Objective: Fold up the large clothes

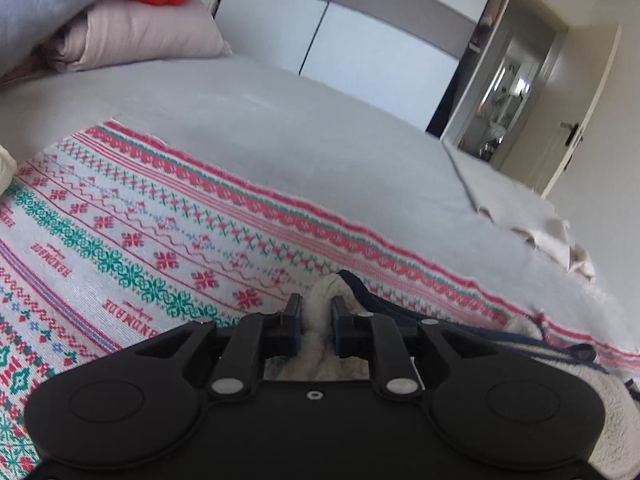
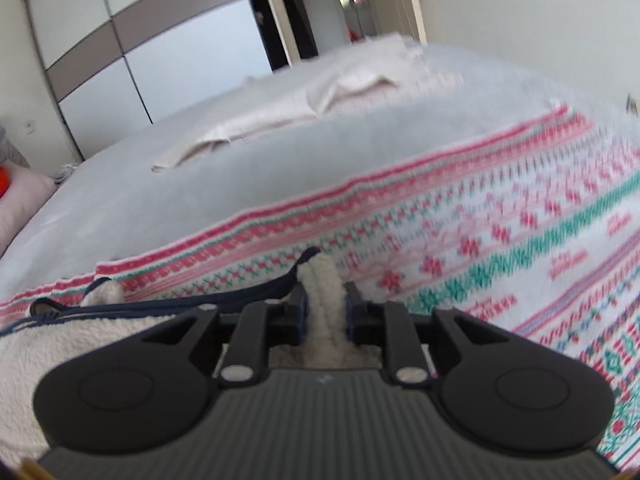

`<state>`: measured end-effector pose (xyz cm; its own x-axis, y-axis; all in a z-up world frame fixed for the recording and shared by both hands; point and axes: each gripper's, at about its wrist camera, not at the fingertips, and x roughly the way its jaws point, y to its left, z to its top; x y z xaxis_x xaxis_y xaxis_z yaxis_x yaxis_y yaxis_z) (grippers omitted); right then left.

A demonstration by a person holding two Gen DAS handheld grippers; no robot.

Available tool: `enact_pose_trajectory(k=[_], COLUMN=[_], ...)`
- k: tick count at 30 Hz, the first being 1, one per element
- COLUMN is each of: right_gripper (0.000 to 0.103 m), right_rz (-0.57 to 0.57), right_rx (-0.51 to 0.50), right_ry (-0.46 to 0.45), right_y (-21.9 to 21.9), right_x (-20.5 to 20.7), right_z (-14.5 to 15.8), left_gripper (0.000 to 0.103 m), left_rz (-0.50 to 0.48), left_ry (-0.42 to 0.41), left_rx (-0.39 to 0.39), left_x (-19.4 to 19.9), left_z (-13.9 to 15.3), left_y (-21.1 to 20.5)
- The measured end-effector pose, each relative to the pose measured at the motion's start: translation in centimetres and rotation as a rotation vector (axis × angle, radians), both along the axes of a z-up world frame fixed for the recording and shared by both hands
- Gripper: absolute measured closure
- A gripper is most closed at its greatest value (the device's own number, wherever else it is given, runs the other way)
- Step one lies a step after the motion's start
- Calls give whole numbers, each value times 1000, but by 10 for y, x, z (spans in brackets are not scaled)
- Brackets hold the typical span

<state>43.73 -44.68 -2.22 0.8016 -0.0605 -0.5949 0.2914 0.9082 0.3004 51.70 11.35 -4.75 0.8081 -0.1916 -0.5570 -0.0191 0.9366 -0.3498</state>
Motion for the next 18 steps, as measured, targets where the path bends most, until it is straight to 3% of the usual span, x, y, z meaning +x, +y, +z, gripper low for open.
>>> enact_pose_trajectory(k=[3, 4, 6, 9, 11, 13, 14, 15, 16, 17, 18], right_gripper=[38, 35, 32, 28, 28, 28, 31, 44, 45, 59, 75], right_rz=[-16, 2, 56, 163, 240, 283, 285, 277, 273, 282, 295], right_rx=[-36, -49, -80, -105, -103, -123, -143, -172, -197, -207, -219], right_ry=[-45, -68, -106, -128, -117, -45, 26, 87, 86, 71, 55], right_y=[3, 4, 11, 34, 54, 75, 84, 90, 95, 98, 101], right_x=[-16, -21, -30, -28, -19, -1, 9, 17, 18, 16, 13], right_z=[16, 23, 37, 54, 55, 43, 30, 18, 12, 13, 15], left_gripper=[53, 40, 29, 26, 26, 26, 26, 26, 27, 32, 53], left_rz=[-4, -4, -25, -132, -234, -342, -382, -405, -402, -397, -407], left_ry=[-13, -49, -134, -198, -170, -113, -57, 14, 30, 3, -21], left_rx=[75, 110, 182, 254, 251, 245, 256, 287, 307, 313, 305], left_x=[-11, -19, -33, -40, -37, -30, -25, -19, -18, -22, -26], left_z=[14, 23, 41, 63, 66, 57, 47, 31, 19, 14, 15], left_y=[-6, -8, -11, -24, -40, -61, -71, -83, -89, -91, -91])
